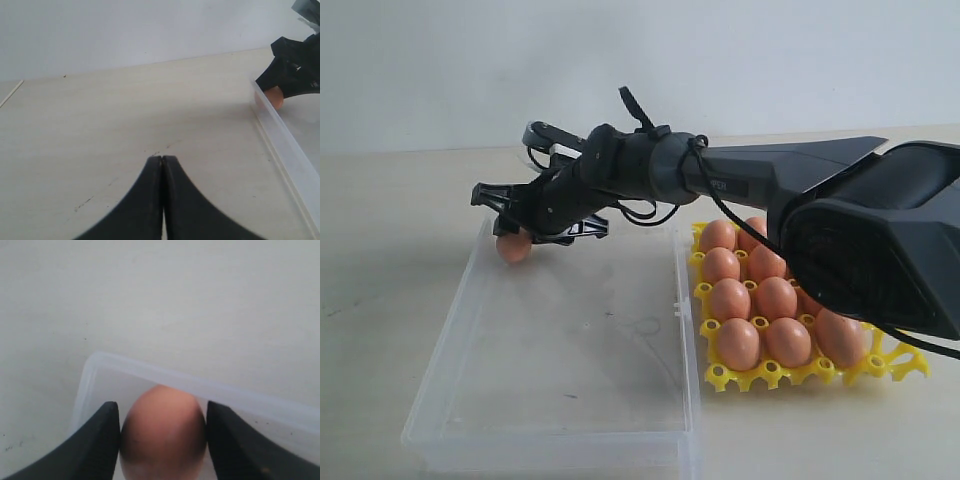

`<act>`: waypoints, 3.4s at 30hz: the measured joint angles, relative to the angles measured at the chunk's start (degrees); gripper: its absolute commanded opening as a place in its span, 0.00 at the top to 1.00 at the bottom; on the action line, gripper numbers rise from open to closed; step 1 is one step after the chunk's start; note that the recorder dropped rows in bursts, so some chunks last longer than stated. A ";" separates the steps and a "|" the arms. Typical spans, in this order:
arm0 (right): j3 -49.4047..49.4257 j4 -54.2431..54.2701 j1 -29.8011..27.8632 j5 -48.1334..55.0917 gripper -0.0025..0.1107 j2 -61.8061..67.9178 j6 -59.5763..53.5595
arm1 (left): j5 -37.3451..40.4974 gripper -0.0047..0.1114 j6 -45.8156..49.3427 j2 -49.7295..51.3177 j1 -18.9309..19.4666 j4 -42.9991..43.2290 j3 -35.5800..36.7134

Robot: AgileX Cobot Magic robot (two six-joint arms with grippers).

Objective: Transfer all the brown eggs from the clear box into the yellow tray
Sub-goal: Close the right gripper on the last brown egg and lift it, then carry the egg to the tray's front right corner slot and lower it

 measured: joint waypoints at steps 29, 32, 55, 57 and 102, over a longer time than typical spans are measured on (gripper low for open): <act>30.53 -10.59 0.00 -17.35 0.98 -26.55 -9.14 | 0.00 0.96 0.00 0.00 0.00 0.00 0.00; 37.89 -10.59 0.00 -23.42 0.98 -32.17 -11.73 | 0.00 0.96 0.00 0.00 0.00 0.00 0.00; 98.60 36.78 -0.32 -60.66 0.98 -78.36 -52.79 | 0.00 0.96 0.00 0.00 0.00 0.00 0.00; 98.95 38.24 -0.88 -60.66 0.98 -78.36 -53.16 | 0.00 0.96 0.00 0.00 0.00 0.00 0.00; 95.73 29.49 -11.97 -49.54 0.98 -61.81 -47.06 | 0.00 0.96 0.00 0.00 0.00 0.00 0.00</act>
